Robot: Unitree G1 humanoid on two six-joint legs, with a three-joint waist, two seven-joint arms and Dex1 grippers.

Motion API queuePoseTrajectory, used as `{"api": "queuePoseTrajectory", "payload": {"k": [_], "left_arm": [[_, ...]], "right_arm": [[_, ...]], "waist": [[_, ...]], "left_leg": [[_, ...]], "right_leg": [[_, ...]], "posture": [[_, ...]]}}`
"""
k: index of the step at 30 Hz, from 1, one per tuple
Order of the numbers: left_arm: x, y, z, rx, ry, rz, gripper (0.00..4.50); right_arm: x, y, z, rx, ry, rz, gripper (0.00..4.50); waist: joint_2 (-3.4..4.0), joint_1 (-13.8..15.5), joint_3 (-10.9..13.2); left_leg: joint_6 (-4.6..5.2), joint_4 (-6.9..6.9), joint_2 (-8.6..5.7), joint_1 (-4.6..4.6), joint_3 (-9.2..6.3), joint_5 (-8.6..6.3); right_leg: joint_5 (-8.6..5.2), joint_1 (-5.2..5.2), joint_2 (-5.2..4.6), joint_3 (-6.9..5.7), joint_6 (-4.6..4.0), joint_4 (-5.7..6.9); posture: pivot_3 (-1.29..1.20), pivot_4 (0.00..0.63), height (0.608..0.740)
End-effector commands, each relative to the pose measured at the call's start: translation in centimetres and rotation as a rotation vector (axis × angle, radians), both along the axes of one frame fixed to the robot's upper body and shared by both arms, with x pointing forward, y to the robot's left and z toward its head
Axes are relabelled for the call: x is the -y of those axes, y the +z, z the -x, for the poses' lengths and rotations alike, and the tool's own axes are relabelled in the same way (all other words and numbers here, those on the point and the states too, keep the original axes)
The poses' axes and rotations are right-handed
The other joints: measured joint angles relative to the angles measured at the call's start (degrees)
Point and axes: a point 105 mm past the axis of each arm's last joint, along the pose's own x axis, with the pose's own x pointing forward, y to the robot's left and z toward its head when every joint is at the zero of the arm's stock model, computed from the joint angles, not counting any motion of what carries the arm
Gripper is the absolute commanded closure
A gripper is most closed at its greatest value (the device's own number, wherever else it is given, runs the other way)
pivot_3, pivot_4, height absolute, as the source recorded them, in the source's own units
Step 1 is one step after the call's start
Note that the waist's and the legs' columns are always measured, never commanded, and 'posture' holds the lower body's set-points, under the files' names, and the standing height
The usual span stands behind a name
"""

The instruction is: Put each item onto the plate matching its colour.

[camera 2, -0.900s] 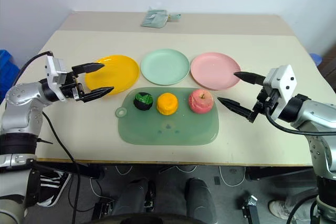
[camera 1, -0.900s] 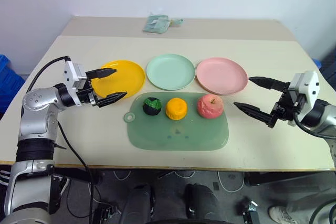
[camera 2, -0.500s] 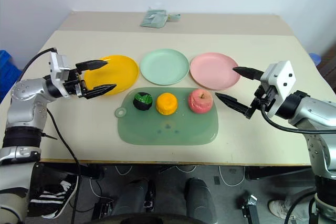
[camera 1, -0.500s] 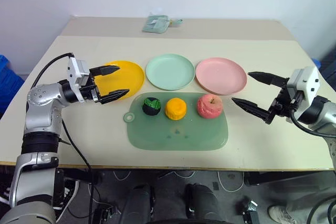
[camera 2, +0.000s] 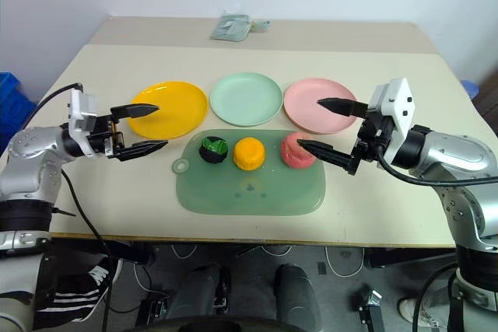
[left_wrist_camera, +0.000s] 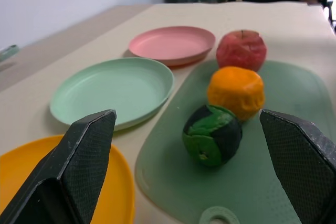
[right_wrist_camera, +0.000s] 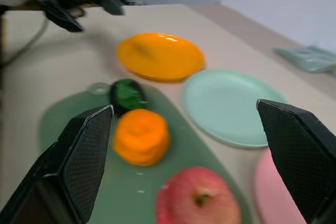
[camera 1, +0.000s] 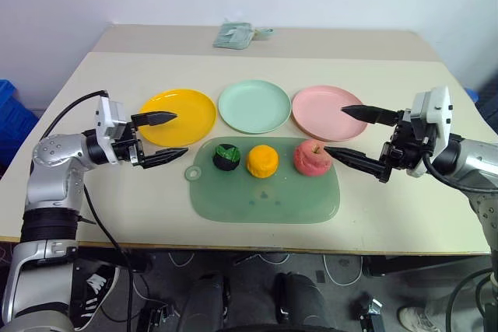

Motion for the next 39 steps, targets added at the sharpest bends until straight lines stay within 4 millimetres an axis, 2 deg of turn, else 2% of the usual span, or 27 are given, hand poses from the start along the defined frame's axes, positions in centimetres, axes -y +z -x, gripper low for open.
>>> {"api": "queuePoseTrajectory", "payload": {"k": [1,11,16,24,28,31,34,37,39], "left_arm": [[0.8,-0.1,-0.4,0.034,-0.002,-0.023,0.06],[4.7,-2.7,-1.8,0.019,-0.037,-0.044,0.06],[6.3,-3.9,-1.5,0.007,-0.092,-0.061,0.06],[7.3,-6.3,-2.1,-0.010,-0.086,-0.137,0.06],[8.1,-6.6,-2.8,0.016,-0.058,-0.120,0.06],[8.4,-6.9,-2.7,0.013,-0.061,-0.114,0.93],[8.5,-6.9,-2.7,0.025,-0.056,-0.111,2.34],[8.4,-5.4,-3.3,0.023,-0.041,-0.049,2.34],[8.6,-3.0,-4.6,0.029,-0.001,0.038,2.34]], "right_arm": [[-1.1,0.8,1.0,0.010,0.042,0.021,0.03],[-1.5,-0.3,2.9,-0.136,0.065,0.084,0.03],[-1.8,0.2,3.1,-0.134,0.080,0.085,0.03],[-1.7,0.3,3.0,-0.120,0.055,0.072,0.03],[-1.7,0.2,3.0,-0.114,0.039,0.067,0.03],[-1.8,0.1,3.0,-0.113,0.034,0.070,0.00],[-1.9,0.1,3.1,-0.109,0.028,0.066,0.00],[-1.8,0.3,3.0,-0.102,0.018,0.054,0.00],[-1.7,0.6,2.7,-0.092,0.005,0.037,0.00]], "waist": [[0.00,0.0,0.0],[-0.03,0.0,0.0],[-0.03,-0.1,0.0],[-0.04,0.0,0.0],[-0.04,0.1,0.0],[-0.05,0.0,0.0],[-0.04,0.0,0.0],[-0.04,0.0,0.0],[-0.09,0.1,0.1]], "left_leg": [[0.00,0.00,0.00,0.00,0.00,0.00],[0.00,0.00,-0.04,-0.01,0.01,0.00],[0.00,0.00,-0.03,0.01,-0.01,0.00],[0.00,0.00,-0.04,0.00,-0.01,0.00],[0.01,0.01,-0.04,0.00,-0.01,0.00],[0.01,0.01,-0.05,0.00,-0.01,0.00],[0.01,-0.01,-0.03,-0.01,-0.02,-0.01],[0.01,0.00,-0.03,0.00,-0.03,0.00],[0.01,0.02,-0.04,0.00,-0.03,0.00]], "right_leg": [[0.00,0.00,0.00,0.00,0.00,0.00],[0.05,0.01,-0.07,0.00,0.09,-0.02],[0.03,0.00,-0.06,-0.01,0.06,0.00],[0.04,0.00,-0.07,-0.01,0.08,-0.02],[0.04,0.02,-0.08,-0.01,0.07,-0.02],[0.05,0.01,-0.09,-0.01,0.10,-0.03],[0.09,0.00,-0.08,-0.01,0.17,-0.02],[0.09,0.00,-0.08,-0.02,0.15,-0.01],[0.09,0.01,-0.08,-0.02,0.15,-0.01]], "posture": [[0.00,0.150,0.740],[0.00,0.150,0.740],[0.00,0.150,0.740],[0.00,0.150,0.740],[0.00,0.150,0.740],[0.00,0.150,0.740],[0.00,0.150,0.740],[0.00,0.150,0.740],[0.00,0.150,0.740]]}}
